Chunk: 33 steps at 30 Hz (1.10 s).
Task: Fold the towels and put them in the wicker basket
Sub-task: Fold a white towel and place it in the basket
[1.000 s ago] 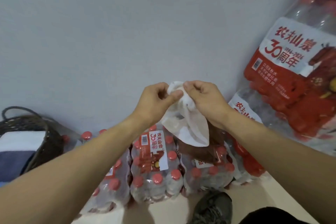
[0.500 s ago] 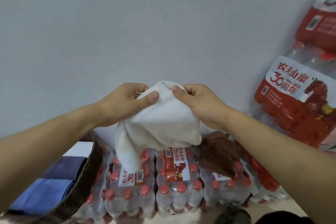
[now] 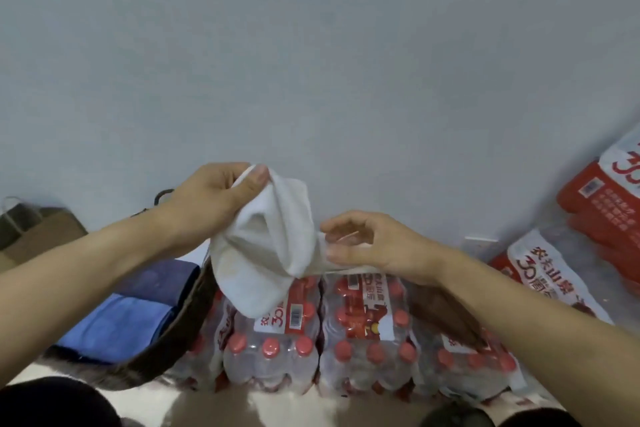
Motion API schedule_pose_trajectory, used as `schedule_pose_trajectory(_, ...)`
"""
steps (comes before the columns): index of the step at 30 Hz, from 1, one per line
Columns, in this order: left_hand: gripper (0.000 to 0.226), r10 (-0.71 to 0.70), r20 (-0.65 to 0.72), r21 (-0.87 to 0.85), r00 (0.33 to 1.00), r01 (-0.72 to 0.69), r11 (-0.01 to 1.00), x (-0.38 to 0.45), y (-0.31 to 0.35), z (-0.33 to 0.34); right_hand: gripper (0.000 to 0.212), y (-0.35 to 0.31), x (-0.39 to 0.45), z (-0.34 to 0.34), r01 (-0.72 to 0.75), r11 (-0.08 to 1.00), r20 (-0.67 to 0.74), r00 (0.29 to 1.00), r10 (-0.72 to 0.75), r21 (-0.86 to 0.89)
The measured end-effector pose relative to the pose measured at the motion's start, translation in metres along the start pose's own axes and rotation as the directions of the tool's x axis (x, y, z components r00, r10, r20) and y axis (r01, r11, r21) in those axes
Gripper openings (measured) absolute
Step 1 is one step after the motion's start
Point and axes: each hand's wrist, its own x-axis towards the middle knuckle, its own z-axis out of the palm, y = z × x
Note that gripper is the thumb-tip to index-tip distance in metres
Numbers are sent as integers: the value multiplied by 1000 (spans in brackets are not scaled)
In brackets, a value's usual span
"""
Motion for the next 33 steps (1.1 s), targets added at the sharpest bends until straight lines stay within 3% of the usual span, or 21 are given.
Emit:
schedule_pose_trajectory(3, 62, 13, -126, -62, 992, -21, 998, 3, 3, -8, 72, 41, 11, 16, -134, 932, 115, 977, 182, -337)
schedule_pose_trajectory(5, 47, 18, -173, -10, 985, -20, 1000, 3, 2, -12, 89, 66, 19, 27, -200, 845, 101, 953, 285, -497)
schedule_pose_trajectory(7, 27, -1, -168, 72, 986, 14, 997, 2, -3, -15, 100, 87, 27, 37, -264, 791, 41, 939, 342, -552)
schedule_pose_trajectory(10, 15, -50, -79, 199, 996, 65, 978, -2, -11, -17, 107, 111, 38, 49, -298, 758, -34, 939, 343, -580)
schedule_pose_trajectory(14, 14, -82, -34, 328, 996, 89, 940, -6, -20, -11, 105, 126, 52, 61, -174, 732, 89, 948, 306, -658)
schedule_pose_trajectory(17, 15, -94, -68, 381, 993, 113, 918, -6, -28, -10, 91, 121, 66, 84, -57, 729, 246, 921, 302, -682)
schedule_pose_trajectory(21, 17, -40, -353, 361, 935, 175, 916, 3, -40, -20, 29, 105, 88, 110, 0, 699, 349, 866, 357, -715)
schedule_pose_trajectory(24, 16, 12, -564, 324, 825, 208, 923, 16, -49, -36, 44, 95, 97, 101, -62, 740, 297, 891, 343, -669)
schedule_pose_trajectory(26, 16, -7, -590, 335, 807, 254, 907, 20, -58, -43, 54, 97, 97, 92, -142, 772, 254, 894, 369, -620)
schedule_pose_trajectory(29, 16, -97, -499, 400, 861, 328, 856, 20, -74, -44, 52, 107, 96, 81, -191, 796, 120, 942, 313, -575)
schedule_pose_trajectory(31, 14, -115, -411, 445, 904, 310, 840, 19, -79, -39, 69, 115, 96, 70, -202, 704, -10, 963, 268, -681)
schedule_pose_trajectory(33, 13, -117, -340, 485, 933, 281, 828, 19, -81, -32, 87, 124, 96, 55, -285, 562, -57, 920, 389, -776)
